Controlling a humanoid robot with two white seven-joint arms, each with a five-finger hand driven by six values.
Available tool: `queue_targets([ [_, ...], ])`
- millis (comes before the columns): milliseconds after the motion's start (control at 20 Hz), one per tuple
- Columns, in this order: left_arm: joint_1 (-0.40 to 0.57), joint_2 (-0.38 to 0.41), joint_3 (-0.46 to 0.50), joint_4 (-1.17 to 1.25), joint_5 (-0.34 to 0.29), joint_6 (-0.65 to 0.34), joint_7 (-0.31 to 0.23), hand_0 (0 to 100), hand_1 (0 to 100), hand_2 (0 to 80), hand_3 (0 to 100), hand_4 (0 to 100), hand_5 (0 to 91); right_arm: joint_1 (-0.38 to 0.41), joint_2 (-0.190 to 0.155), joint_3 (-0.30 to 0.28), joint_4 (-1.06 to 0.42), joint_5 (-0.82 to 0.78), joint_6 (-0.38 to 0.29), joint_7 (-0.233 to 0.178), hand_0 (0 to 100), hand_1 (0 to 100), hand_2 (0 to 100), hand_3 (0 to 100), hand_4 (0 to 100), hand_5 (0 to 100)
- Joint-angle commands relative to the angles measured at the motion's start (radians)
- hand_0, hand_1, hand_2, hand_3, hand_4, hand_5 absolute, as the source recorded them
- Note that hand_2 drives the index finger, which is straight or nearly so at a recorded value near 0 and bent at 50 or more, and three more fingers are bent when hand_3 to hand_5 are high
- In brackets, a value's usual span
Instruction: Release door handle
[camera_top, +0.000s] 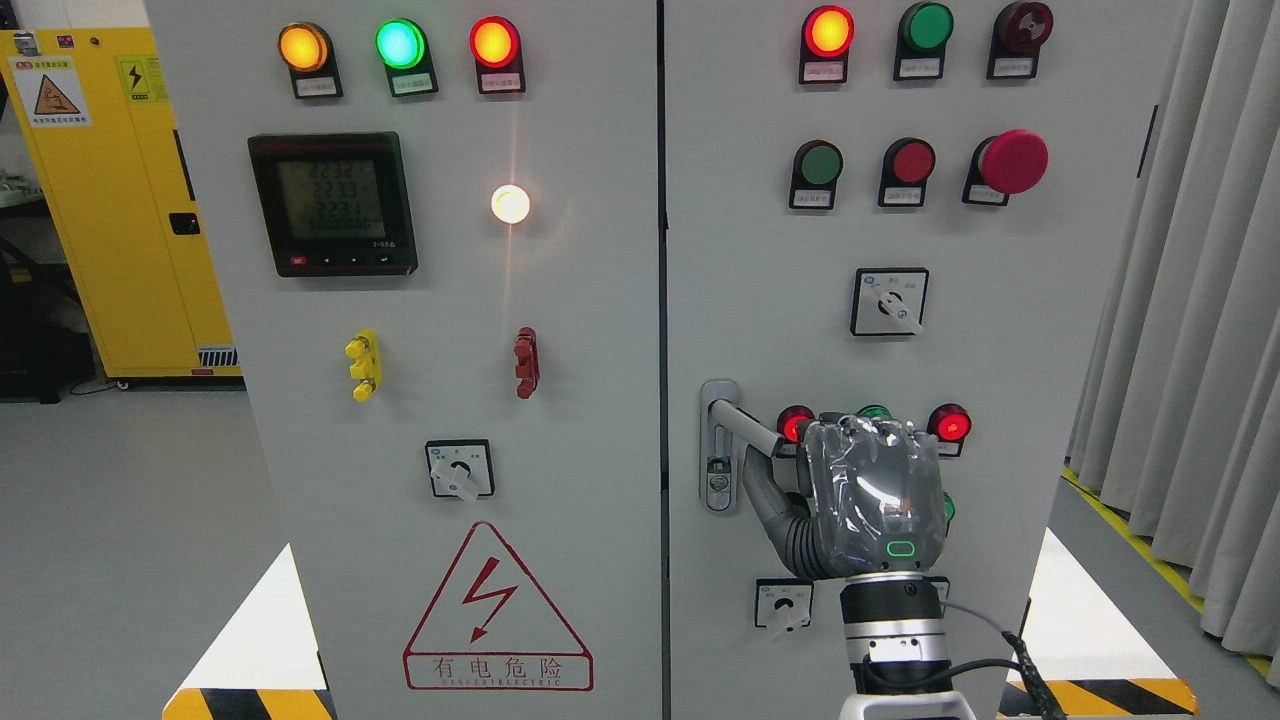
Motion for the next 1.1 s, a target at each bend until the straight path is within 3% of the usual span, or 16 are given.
queue_targets([
  [0,0.0,0.0,0.0,-0.012,0.0,0.0,0.0,12,56,0.0,0,0,0.0,-0.001,-0.003,-0.003,-0.001,-0.002,0.0,0.0,56,40,96,100,100,96],
  [1052,0.001,0.0,0.0,-0.012,0.0,0.0,0.0,12,56,0.0,0,0,0.0,-0.015,-0.004,-0.008,-0.001,-0.005,0.0,0.0,56,40,96,100,100,96],
])
